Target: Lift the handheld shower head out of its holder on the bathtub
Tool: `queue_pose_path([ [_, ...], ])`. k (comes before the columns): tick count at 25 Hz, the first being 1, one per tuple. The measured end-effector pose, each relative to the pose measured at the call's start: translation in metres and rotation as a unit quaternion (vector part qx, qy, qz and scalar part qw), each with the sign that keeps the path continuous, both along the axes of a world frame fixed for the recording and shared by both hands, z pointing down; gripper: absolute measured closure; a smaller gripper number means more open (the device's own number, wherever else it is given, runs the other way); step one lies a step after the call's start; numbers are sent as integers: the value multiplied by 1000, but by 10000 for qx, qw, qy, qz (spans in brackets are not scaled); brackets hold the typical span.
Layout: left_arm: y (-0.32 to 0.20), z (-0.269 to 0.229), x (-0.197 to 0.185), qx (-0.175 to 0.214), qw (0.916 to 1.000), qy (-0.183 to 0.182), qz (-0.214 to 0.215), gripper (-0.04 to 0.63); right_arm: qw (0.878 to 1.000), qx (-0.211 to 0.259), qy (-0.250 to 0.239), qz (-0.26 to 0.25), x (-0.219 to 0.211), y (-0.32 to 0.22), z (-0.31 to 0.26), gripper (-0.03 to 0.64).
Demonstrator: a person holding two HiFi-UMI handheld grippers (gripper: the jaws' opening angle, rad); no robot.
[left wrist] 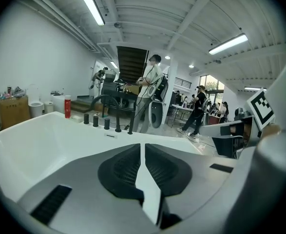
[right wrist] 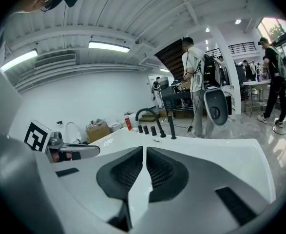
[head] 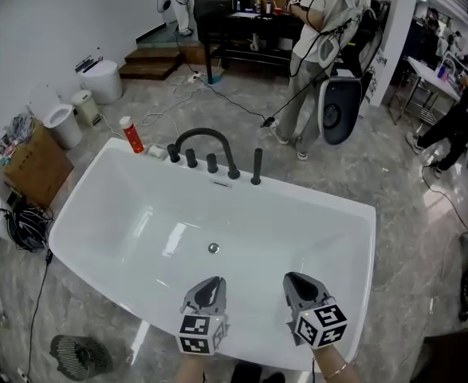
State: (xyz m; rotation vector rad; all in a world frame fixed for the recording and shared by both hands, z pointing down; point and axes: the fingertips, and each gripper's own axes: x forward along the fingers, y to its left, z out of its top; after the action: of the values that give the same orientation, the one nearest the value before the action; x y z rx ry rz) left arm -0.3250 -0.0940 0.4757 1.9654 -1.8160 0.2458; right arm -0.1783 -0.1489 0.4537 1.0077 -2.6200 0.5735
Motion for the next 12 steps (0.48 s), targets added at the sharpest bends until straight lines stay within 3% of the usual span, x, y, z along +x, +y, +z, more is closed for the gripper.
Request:
queue_pose_path([
  [12,-114,59,-6,-124,9995,-32,281,522,9997,-191,98,98,-6,-74,60,588],
])
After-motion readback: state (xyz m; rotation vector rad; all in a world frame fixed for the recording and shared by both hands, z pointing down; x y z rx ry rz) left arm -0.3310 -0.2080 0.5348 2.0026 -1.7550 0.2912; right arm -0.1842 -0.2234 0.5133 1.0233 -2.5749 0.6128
